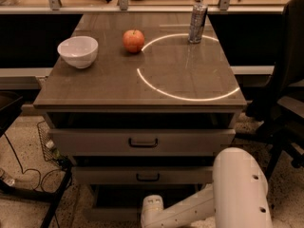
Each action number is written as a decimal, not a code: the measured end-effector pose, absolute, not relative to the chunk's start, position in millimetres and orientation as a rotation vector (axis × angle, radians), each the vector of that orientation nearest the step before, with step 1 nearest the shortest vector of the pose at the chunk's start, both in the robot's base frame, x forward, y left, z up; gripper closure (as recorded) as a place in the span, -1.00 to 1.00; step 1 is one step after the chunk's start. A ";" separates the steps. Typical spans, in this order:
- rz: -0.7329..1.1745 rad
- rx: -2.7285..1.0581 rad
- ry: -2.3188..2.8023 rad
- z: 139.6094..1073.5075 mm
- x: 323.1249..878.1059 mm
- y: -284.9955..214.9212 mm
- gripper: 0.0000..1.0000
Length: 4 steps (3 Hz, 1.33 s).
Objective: Open bottom drawer
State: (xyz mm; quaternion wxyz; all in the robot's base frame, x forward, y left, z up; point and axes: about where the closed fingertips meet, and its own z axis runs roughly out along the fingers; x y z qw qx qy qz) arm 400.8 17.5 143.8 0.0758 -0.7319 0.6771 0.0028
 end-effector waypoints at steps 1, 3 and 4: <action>-0.003 -2.122 2.019 164.0 381.0 -0.8 1.00; -0.016 -2.097 2.001 186.6 379.8 -19.0 1.00; -0.010 -2.111 1.969 208.1 395.8 -26.3 1.00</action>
Offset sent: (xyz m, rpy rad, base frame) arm -0.0389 -0.0825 0.0909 0.0742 -0.1550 -0.0862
